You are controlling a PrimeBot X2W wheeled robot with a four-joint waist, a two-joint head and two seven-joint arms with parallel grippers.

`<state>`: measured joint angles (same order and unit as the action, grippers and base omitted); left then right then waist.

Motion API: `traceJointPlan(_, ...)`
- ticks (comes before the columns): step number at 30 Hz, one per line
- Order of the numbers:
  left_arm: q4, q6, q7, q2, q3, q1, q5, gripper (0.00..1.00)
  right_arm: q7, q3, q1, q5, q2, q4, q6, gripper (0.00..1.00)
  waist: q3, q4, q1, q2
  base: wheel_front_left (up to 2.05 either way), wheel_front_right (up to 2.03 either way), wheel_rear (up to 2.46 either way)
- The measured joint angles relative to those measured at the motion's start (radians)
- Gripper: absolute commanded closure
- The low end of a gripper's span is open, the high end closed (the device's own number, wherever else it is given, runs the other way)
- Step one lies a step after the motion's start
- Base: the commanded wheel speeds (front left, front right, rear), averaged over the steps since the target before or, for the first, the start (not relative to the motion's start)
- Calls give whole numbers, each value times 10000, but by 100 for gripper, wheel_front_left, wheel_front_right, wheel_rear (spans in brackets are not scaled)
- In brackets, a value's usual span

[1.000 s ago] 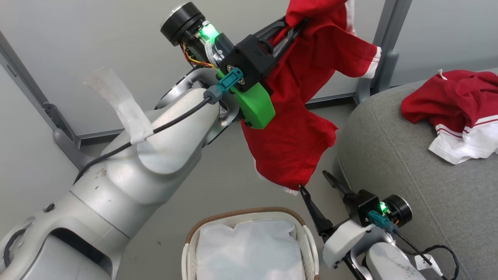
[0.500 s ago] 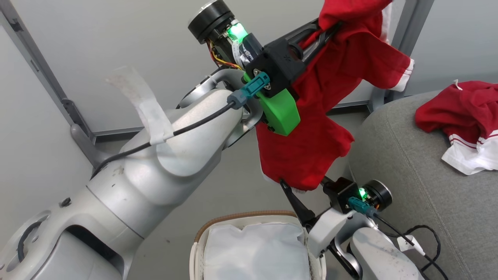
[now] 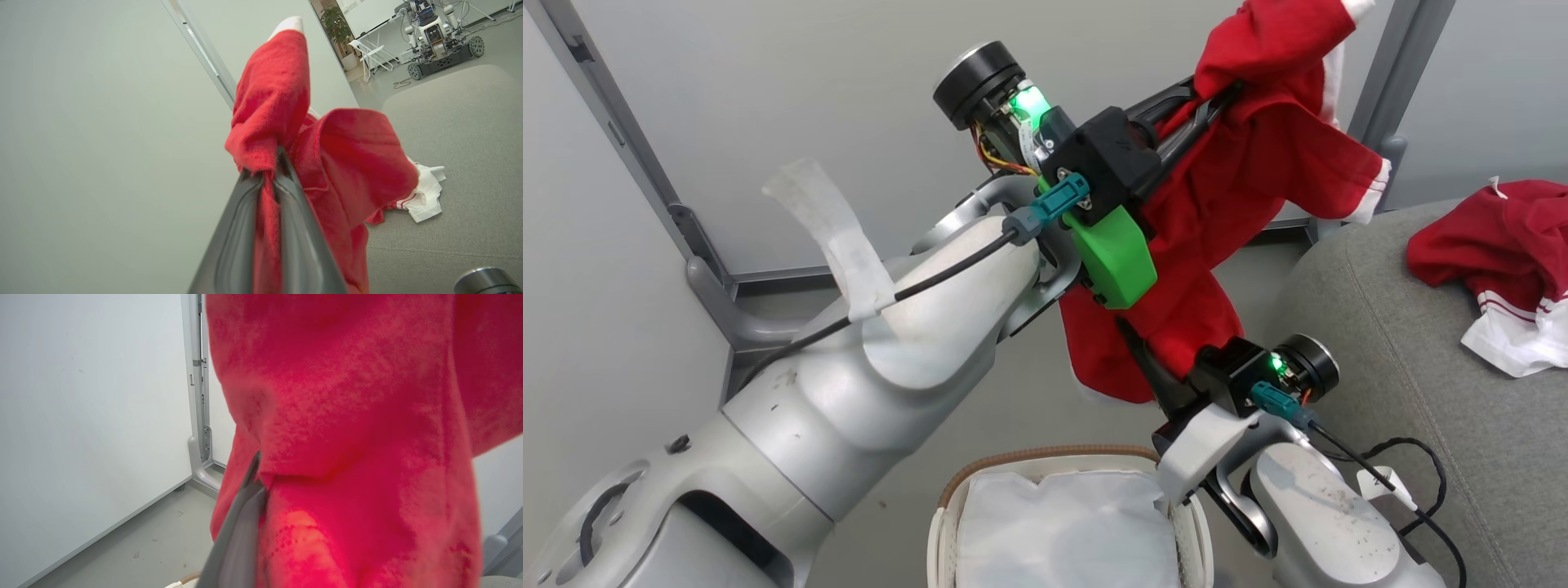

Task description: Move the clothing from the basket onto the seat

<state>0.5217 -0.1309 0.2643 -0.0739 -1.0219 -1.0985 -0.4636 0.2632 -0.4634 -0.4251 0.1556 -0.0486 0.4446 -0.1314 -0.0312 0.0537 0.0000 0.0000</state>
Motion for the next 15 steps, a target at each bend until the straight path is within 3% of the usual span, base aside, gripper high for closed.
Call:
traceJointPlan(13,848,0,4,-186,606,1307,-617,100,0,464,112,-318,0,-725,0,100,41,-184,0,0,0,0,0)
traceJointPlan(14,938,0,4,-190,658,1460,-658,72,0,525,152,-339,0,-798,0,100,49,-198,0,0,0,0,0)
traceJointPlan(15,999,0,4,-192,706,1580,-698,56,0,583,190,-362,0,-851,0,100,57,-207,0,0,0,0,0)
